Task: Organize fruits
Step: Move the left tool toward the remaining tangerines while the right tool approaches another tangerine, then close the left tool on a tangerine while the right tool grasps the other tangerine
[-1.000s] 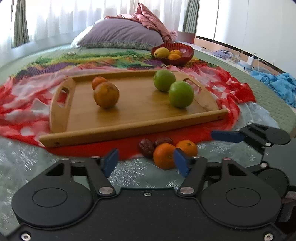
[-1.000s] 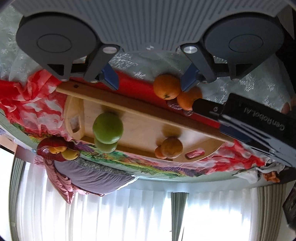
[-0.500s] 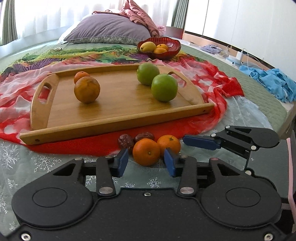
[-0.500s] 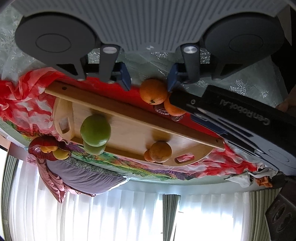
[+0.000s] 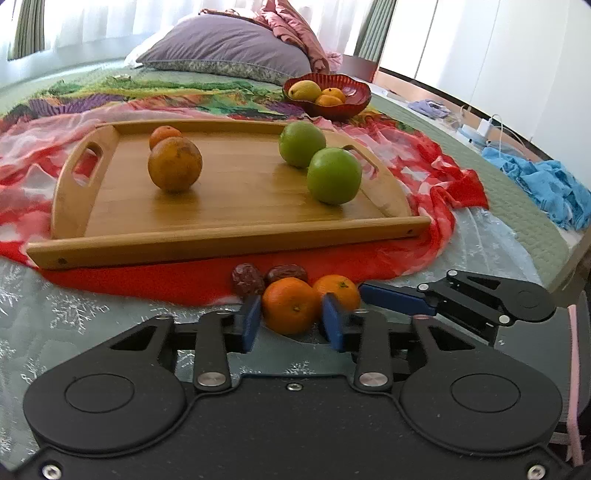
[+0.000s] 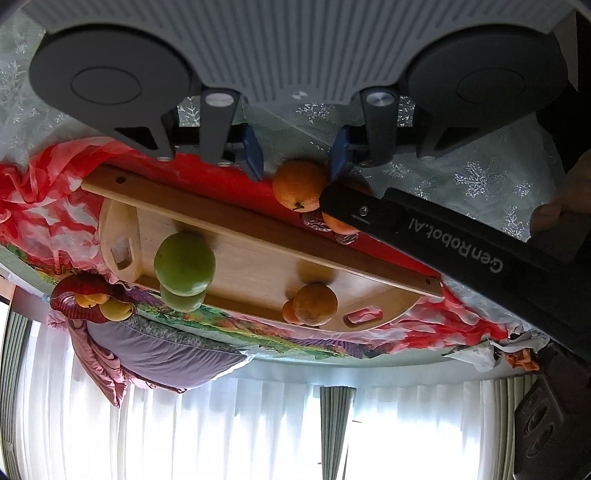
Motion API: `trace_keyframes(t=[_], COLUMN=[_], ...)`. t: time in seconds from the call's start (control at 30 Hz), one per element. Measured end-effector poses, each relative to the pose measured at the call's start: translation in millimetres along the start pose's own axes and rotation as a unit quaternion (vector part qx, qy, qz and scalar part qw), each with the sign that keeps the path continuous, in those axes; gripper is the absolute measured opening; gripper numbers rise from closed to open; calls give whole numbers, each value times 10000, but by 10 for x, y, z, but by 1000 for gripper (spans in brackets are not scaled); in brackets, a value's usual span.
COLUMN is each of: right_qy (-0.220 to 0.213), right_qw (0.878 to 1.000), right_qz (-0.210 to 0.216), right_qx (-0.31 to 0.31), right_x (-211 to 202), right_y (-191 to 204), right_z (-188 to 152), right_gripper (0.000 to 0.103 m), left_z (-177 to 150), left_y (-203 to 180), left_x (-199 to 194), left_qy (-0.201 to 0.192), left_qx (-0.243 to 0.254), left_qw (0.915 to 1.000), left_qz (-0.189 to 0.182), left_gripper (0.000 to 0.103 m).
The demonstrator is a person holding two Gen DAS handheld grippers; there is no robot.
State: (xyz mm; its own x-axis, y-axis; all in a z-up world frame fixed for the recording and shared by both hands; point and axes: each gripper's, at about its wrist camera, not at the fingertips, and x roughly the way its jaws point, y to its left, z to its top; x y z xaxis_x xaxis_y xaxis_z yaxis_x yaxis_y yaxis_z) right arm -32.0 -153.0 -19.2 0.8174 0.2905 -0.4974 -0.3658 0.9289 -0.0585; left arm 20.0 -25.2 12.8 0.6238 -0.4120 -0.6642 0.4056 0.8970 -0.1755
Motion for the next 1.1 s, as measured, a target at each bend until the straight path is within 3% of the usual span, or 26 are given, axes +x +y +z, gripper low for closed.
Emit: trace_keyframes(t=[0.67, 1.1], right_qy=[-110, -409], right_qw=[9999, 9985], right_qz=[11, -259], right_qx=[117, 264], right_x=[-2, -148], right_y=[-1, -62], right_z=[35, 82], right_gripper=[39, 38], left_z=[58, 156], left_y=[-72, 10], left_x=[-141, -184], left_qy=[-322, -502], left_qx=[245, 125], left_qw=[9988, 9974], left_qz=[290, 508], left_gripper=[31, 31])
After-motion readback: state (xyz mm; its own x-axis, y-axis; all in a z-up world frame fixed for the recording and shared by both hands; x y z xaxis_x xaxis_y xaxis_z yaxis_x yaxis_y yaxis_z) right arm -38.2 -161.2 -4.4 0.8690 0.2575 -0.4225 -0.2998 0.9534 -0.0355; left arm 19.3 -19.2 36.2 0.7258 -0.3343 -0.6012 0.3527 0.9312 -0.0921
